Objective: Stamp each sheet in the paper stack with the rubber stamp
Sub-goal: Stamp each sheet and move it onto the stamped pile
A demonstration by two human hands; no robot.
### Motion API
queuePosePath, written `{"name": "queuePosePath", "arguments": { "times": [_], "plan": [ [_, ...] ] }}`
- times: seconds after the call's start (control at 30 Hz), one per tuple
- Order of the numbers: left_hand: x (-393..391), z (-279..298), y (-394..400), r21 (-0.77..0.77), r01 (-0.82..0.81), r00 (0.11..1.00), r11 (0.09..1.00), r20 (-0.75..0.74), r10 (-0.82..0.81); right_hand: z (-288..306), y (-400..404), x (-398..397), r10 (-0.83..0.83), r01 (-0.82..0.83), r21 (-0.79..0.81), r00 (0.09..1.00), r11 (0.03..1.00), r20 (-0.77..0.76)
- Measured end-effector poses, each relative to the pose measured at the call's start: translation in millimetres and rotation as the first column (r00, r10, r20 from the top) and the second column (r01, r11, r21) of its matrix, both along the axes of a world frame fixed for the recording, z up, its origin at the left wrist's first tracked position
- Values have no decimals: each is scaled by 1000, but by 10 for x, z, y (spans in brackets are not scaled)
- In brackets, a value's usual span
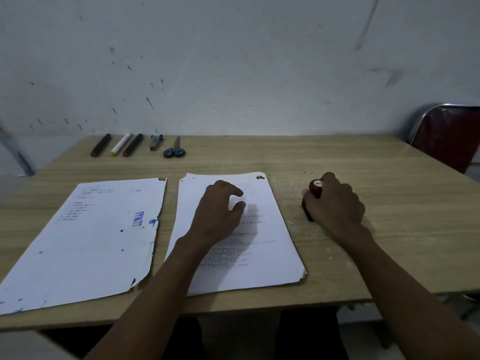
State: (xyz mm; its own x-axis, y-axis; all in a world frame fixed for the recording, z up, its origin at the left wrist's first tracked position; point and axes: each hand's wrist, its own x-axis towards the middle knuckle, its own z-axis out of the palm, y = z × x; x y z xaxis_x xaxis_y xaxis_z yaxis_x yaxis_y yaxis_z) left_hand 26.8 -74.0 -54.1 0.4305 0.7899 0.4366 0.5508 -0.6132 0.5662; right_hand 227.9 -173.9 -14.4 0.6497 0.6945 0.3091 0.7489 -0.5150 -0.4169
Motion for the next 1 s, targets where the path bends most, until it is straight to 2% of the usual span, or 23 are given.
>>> {"name": "queuePosePath", "arguments": {
  "times": [0.1, 0.2, 0.27, 0.37, 0.5, 0.77, 1.0],
  "plan": [
    [-22, 31, 5, -36, 10, 997, 999, -74, -13, 110, -22, -96, 42, -40, 48, 999, 998, -32],
    [-47, 36, -32, -60, 32, 959, 998, -279, -48, 168, 4, -240, 190, -176, 108, 972, 978, -136],
    [-62, 12, -70, -58, 48, 935, 997, -349, -65, 167, 17, -337, 279, -255, 142, 942, 956, -186],
    [-75, -30, -93, -69, 21, 935, 997, -353, -44, 134, 51, -440, 375, -348, 168, 912, 922, -165],
    [-76, -99, -78, -64, -10, 933, 998, -359, -14, 50, 117, -495, 426, -417, 101, 900, 903, -91],
    [-88, -186, -62, -58, -21, 940, 998, -341, 0, -114, 210, -565, 411, -411, -1, 911, 912, -28],
    [-79, -199, -58, -55, -25, 943, 998, -333, 5, -213, 283, -613, 387, -382, -70, 916, 922, 105]
  ]
}}
